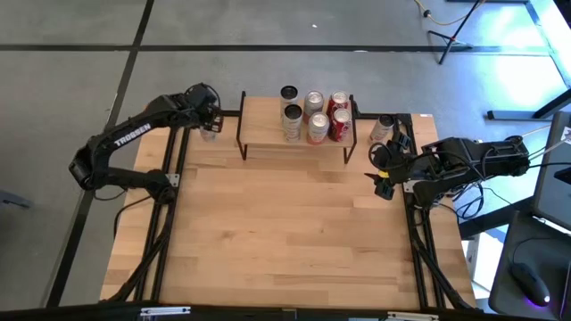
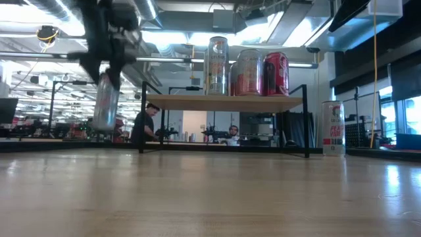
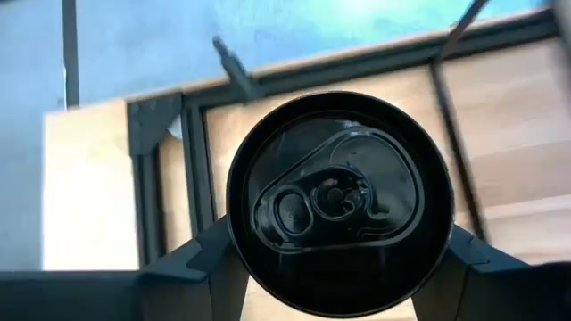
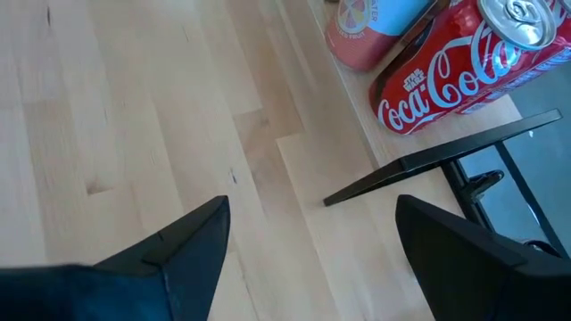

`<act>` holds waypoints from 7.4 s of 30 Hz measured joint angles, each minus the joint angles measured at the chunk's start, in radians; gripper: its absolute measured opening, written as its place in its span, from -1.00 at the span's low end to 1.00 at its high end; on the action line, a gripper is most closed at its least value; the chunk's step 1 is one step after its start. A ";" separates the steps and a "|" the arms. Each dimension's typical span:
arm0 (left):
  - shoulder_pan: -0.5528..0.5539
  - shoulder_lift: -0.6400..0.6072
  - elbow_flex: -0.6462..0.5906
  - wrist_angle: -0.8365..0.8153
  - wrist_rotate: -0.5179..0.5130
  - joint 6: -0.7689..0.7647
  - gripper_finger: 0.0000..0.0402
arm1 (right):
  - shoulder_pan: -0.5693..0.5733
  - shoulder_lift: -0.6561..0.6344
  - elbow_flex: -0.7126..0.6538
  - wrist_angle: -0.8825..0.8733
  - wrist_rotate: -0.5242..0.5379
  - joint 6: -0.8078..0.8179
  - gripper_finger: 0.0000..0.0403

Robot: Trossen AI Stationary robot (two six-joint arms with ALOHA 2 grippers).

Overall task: Place canned beverage on shelf
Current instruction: Put the left white pink soda can on the shelf, then put the white pink soda can on the shelf aligned with the other white pink soda can

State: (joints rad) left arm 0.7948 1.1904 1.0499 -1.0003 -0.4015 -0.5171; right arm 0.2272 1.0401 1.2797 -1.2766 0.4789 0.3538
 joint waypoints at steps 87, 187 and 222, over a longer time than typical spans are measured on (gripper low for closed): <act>-0.295 0.630 0.966 -0.193 0.121 0.101 0.39 | 0.000 0.000 0.000 0.030 -0.045 -0.046 0.52; -0.332 0.087 0.965 -0.345 0.133 0.345 0.70 | -1.071 0.291 -0.355 0.481 -0.043 0.218 0.24; -0.337 0.087 0.965 -0.366 0.138 0.337 0.70 | -0.438 -0.070 -0.358 0.179 -0.202 0.322 0.18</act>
State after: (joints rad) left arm 0.4574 1.2770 2.0151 -1.3668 -0.2631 -0.1803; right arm -0.2104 0.9703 0.9215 -1.0975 0.2772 0.6755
